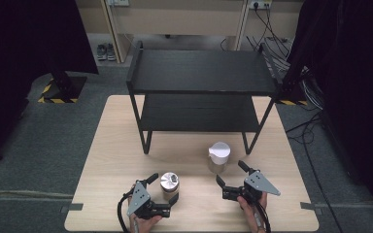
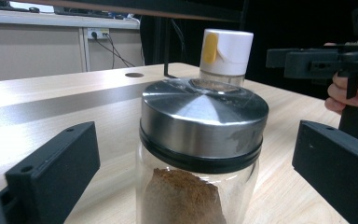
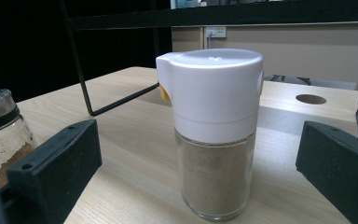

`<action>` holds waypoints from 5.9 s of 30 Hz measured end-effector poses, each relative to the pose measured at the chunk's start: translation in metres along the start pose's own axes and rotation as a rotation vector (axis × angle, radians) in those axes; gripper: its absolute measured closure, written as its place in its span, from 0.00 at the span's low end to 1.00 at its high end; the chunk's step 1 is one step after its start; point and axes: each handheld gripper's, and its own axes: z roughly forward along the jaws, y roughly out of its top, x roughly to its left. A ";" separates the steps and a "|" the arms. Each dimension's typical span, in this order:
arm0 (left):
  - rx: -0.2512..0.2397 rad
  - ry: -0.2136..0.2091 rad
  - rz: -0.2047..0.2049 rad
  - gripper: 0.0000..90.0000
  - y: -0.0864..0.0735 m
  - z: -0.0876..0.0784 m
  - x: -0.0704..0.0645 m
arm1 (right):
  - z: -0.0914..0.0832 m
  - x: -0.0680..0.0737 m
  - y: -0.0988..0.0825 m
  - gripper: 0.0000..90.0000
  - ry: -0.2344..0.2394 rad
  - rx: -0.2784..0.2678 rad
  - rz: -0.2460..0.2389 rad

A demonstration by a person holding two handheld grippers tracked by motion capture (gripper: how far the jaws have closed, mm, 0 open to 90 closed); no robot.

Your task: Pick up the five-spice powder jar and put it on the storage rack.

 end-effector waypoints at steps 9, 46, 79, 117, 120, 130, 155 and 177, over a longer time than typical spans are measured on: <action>-0.004 0.004 -0.013 0.00 0.001 0.002 0.000 | 0.000 -0.001 0.000 0.00 0.000 -0.001 0.002; 0.098 0.004 0.024 0.15 0.016 0.019 -0.006 | 0.001 -0.002 0.000 0.01 0.018 0.009 0.012; 0.122 0.026 0.036 0.34 0.020 0.020 -0.006 | 0.001 -0.003 0.000 0.01 0.022 0.012 0.016; 0.096 -0.036 0.003 0.34 0.031 0.021 0.003 | 0.001 -0.003 0.000 0.01 0.021 0.012 0.012; 0.103 -0.048 -0.011 0.34 0.035 0.022 0.005 | 0.001 -0.003 0.001 0.01 0.020 0.013 0.011; 0.107 -0.077 -0.004 0.34 0.058 0.028 0.007 | 0.001 -0.004 0.001 0.01 0.021 0.012 0.012; 0.112 -0.140 0.045 0.34 0.138 0.052 0.015 | 0.000 -0.003 0.001 0.01 0.017 0.006 0.008; 0.112 -0.221 0.055 0.34 0.220 0.076 0.046 | 0.000 -0.004 0.001 0.01 0.022 0.012 0.008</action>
